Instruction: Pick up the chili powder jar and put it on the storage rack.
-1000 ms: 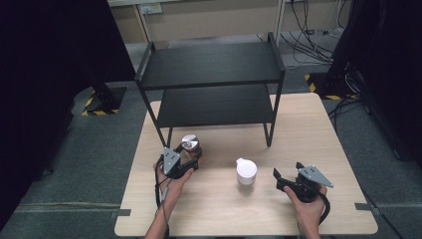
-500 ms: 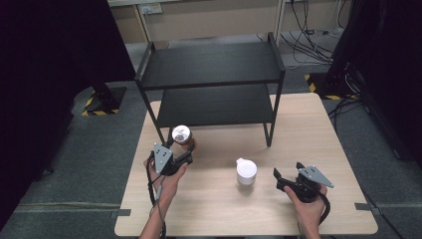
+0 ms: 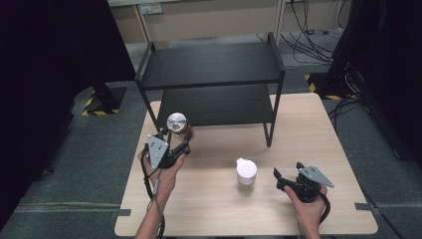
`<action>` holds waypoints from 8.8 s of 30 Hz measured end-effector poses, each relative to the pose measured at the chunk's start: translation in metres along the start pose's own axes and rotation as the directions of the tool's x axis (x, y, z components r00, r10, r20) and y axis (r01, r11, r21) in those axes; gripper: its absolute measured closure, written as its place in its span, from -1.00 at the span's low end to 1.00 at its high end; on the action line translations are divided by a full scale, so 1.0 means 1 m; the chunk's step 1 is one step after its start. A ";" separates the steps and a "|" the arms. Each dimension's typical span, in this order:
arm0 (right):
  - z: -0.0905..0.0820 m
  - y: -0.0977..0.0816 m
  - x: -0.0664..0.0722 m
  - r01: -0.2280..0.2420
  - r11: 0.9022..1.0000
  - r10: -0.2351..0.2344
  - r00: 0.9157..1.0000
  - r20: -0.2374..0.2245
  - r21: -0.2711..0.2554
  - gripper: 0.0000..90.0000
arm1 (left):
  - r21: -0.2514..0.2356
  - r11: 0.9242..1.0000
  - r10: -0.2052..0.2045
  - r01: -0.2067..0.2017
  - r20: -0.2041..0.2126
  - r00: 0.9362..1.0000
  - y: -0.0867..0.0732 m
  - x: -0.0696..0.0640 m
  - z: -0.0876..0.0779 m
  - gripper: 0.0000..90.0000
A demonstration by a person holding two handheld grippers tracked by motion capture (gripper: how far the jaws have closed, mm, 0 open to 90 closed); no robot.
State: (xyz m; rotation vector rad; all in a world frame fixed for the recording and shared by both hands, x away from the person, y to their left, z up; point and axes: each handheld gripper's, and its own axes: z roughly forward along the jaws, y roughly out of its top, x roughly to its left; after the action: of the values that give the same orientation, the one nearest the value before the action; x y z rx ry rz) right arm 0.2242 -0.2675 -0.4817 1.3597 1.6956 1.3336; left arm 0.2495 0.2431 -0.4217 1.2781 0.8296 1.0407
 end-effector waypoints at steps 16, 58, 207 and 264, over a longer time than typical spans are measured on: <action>0.000 0.001 0.000 -0.002 1.000 0.002 1.000 0.001 0.004 -0.82 | -0.052 0.998 0.027 -0.028 -0.026 0.999 0.034 0.001 0.010 -0.33; 0.001 0.001 -0.002 -0.019 1.000 0.019 1.000 0.000 0.007 -0.82 | -0.114 0.992 0.053 -0.062 -0.075 0.996 0.131 0.017 0.035 -0.33; 0.002 0.004 -0.002 -0.017 1.000 0.017 1.000 -0.003 0.022 -0.82 | 0.013 1.000 -0.013 0.013 -0.036 0.999 0.080 0.021 0.023 -0.74; 0.002 0.005 -0.002 -0.010 0.999 0.011 1.000 -0.005 0.032 -0.82 | 0.138 0.989 -0.052 0.051 0.002 0.999 -0.055 0.008 -0.037 -0.75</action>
State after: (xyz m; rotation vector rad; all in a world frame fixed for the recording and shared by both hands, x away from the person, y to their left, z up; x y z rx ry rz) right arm 0.2288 -0.2686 -0.4777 1.3860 1.7224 1.3223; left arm 0.2264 0.2640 -0.4807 1.3681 0.9381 0.9517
